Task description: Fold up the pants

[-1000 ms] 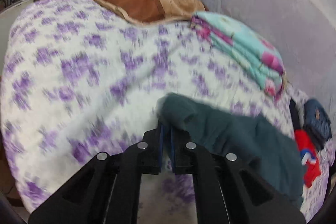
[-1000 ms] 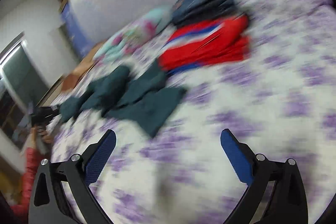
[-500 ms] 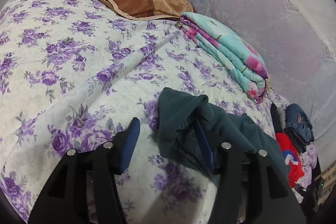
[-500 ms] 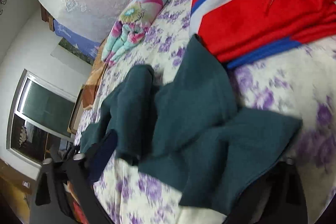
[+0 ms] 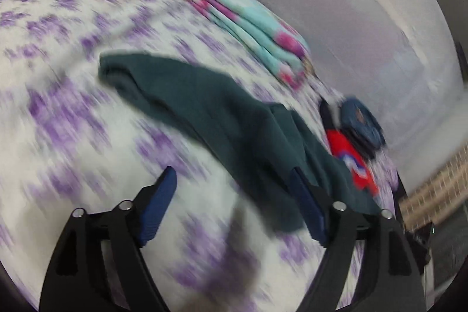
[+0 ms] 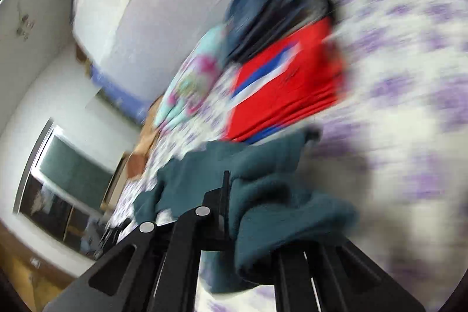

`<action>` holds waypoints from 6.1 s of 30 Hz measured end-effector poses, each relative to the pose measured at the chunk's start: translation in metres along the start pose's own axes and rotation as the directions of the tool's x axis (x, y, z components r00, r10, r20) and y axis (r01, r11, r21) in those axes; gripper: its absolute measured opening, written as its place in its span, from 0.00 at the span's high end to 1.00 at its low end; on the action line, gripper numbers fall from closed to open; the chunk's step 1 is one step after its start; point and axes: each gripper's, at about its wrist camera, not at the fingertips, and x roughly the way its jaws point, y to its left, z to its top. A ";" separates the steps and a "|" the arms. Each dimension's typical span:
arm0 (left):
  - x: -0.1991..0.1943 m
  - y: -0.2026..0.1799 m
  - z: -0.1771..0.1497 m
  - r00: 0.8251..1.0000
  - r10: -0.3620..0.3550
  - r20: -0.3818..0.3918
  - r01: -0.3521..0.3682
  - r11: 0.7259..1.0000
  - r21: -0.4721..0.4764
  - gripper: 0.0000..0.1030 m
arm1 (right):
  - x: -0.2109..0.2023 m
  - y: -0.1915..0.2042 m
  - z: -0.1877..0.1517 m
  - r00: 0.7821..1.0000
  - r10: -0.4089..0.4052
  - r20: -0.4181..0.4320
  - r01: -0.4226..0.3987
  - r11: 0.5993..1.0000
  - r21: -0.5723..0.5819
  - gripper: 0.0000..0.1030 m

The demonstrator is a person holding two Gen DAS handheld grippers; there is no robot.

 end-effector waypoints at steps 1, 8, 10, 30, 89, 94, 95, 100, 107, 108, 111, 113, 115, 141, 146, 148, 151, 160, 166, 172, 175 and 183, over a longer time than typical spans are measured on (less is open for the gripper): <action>0.003 -0.011 -0.007 1.000 0.013 -0.017 -0.013 0.999 0.040 0.21 | -0.018 -0.017 0.002 0.999 -0.033 0.025 0.033 0.999 0.027 0.94; 0.060 -0.081 -0.028 0.981 0.089 -0.172 -0.054 0.978 0.200 0.15 | -0.136 -0.139 -0.011 0.951 -0.225 0.211 0.170 0.954 0.247 0.94; 0.061 -0.099 -0.034 0.982 0.107 -0.154 -0.064 0.965 0.256 0.14 | -0.156 -0.164 -0.019 0.942 -0.231 0.242 0.157 0.944 0.289 0.94; 0.084 -0.135 -0.060 0.985 0.089 -0.147 -0.038 0.947 0.319 0.40 | -0.231 -0.149 -0.071 0.874 -0.316 0.370 0.221 0.935 0.276 0.36; 0.234 -0.148 0.100 0.991 0.118 -0.070 -0.114 0.992 0.054 0.41 | 0.012 -0.171 0.152 0.962 -0.177 0.207 0.117 0.955 0.273 0.31; 0.189 -0.168 0.100 0.993 0.086 0.083 -0.097 0.984 0.149 0.24 | -0.037 -0.128 0.151 0.919 -0.204 0.336 0.170 0.977 0.130 0.30; 0.183 -0.169 0.096 0.996 0.063 0.068 -0.074 0.985 0.159 0.24 | -0.045 -0.121 0.147 0.911 -0.217 0.351 0.189 0.976 0.113 0.30; 0.150 -0.149 0.056 0.999 -0.039 -0.026 0.041 0.993 0.107 0.24 | -0.092 -0.105 0.095 0.895 -0.198 0.399 0.172 0.980 0.101 0.29; 0.074 -0.099 -0.013 0.992 -0.064 -0.109 0.074 0.993 0.088 0.24 | -0.154 -0.098 -0.017 0.916 -0.224 0.332 0.207 0.975 0.086 0.22; 0.071 -0.094 -0.015 0.989 -0.076 -0.123 0.085 0.994 0.071 0.24 | -0.158 -0.100 -0.028 0.922 -0.220 0.319 0.198 0.975 0.101 0.22; 0.067 -0.084 -0.020 0.980 -0.115 -0.163 0.119 0.993 0.014 0.24 | -0.178 -0.113 -0.064 0.942 -0.185 0.281 0.138 0.974 0.179 0.22; 0.076 -0.086 -0.019 0.979 -0.106 -0.176 0.107 0.994 -0.002 0.23 | -0.184 -0.119 -0.081 0.948 -0.179 0.262 0.122 0.968 0.217 0.22; 0.092 -0.092 -0.016 0.981 -0.087 -0.175 0.088 0.996 -0.004 0.21 | -0.190 -0.124 -0.098 0.953 -0.186 0.240 0.124 0.960 0.250 0.22; 0.086 -0.086 0.009 0.994 -0.072 -0.078 0.070 0.997 -0.033 0.95 | -0.148 -0.143 -0.056 0.936 -0.284 0.209 0.221 0.934 0.280 0.89; 0.034 -0.083 0.006 0.991 -0.121 -0.063 0.120 0.993 -0.020 0.95 | -0.211 -0.137 -0.060 0.908 -0.288 0.304 0.208 0.941 0.267 0.94; 0.020 -0.079 -0.001 0.988 -0.139 -0.070 0.138 0.990 -0.027 0.95 | -0.229 -0.140 -0.062 0.895 -0.312 0.317 0.229 0.934 0.272 0.94; 0.017 -0.070 -0.013 0.986 -0.133 -0.100 0.130 0.991 -0.036 0.95 | -0.242 -0.154 -0.067 0.892 -0.344 0.293 0.256 0.919 0.299 0.90; 0.045 -0.034 -0.026 0.983 -0.105 -0.153 0.090 0.990 -0.106 0.95 | -0.206 -0.139 -0.111 0.966 -0.153 0.206 0.081 0.944 0.320 0.50; 0.046 -0.040 -0.022 0.983 -0.118 -0.140 0.105 0.990 -0.096 0.95 | -0.156 -0.148 -0.084 0.969 -0.222 0.111 0.173 0.925 0.338 0.76; 0.030 -0.044 -0.017 0.984 -0.138 -0.111 0.126 0.987 -0.104 0.95 | -0.148 -0.150 -0.075 0.965 -0.180 0.193 0.108 0.937 0.332 0.98; 0.009 -0.046 -0.017 0.983 -0.153 -0.098 0.143 0.984 -0.103 0.95 | -0.176 -0.136 -0.085 0.963 -0.145 0.227 0.073 0.953 0.295 0.98; 0.022 -0.025 -0.043 0.982 -0.045 -0.183 0.034 0.997 -0.067 0.89 | -0.188 -0.162 -0.101 0.958 -0.270 0.097 0.230 0.925 0.301 0.95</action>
